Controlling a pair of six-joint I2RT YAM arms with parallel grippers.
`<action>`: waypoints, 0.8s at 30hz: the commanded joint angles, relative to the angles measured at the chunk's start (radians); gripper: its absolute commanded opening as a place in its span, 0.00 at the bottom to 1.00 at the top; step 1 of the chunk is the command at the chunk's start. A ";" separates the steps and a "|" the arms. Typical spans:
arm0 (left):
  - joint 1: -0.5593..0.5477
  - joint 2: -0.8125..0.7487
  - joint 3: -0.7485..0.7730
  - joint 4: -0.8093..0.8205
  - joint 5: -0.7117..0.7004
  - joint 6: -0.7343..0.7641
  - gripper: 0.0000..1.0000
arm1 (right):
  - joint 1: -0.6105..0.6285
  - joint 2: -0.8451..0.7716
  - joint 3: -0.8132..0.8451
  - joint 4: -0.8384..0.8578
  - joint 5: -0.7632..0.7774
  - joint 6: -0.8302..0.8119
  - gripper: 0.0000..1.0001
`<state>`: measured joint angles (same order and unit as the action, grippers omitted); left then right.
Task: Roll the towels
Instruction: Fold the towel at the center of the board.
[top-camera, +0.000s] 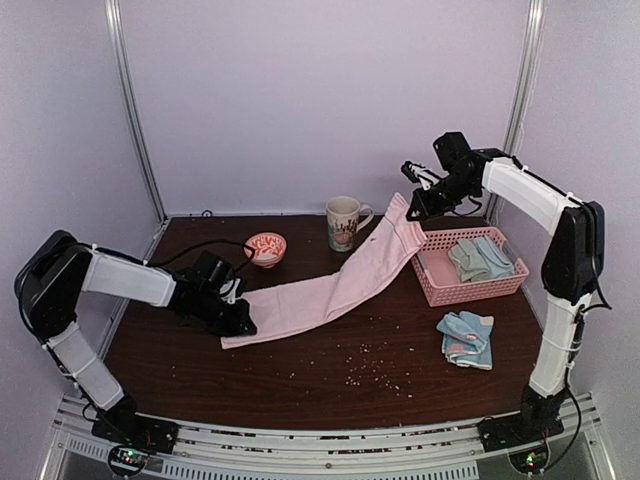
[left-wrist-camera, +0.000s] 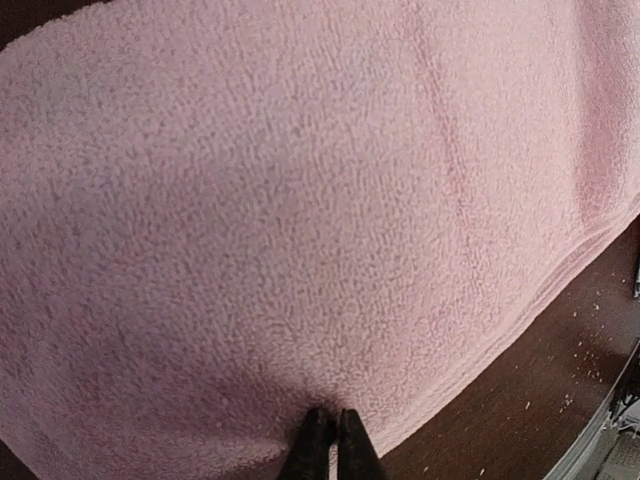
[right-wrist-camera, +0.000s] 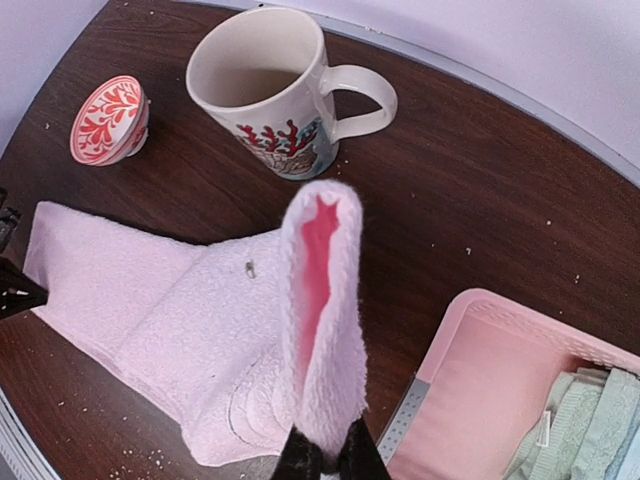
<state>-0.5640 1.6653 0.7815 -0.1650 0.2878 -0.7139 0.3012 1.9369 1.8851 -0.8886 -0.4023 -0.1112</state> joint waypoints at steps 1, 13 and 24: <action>-0.032 -0.099 -0.122 0.009 -0.017 -0.129 0.05 | -0.007 0.106 0.126 -0.034 0.100 -0.022 0.00; -0.081 -0.343 -0.088 -0.027 -0.151 -0.092 0.18 | 0.041 0.206 0.281 -0.076 0.055 -0.105 0.00; -0.005 -0.325 -0.130 -0.058 -0.129 -0.073 0.19 | 0.255 0.271 0.300 -0.115 -0.063 -0.028 0.00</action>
<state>-0.5797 1.3369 0.6788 -0.2379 0.1535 -0.8043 0.4904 2.1612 2.1414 -0.9791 -0.4187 -0.1574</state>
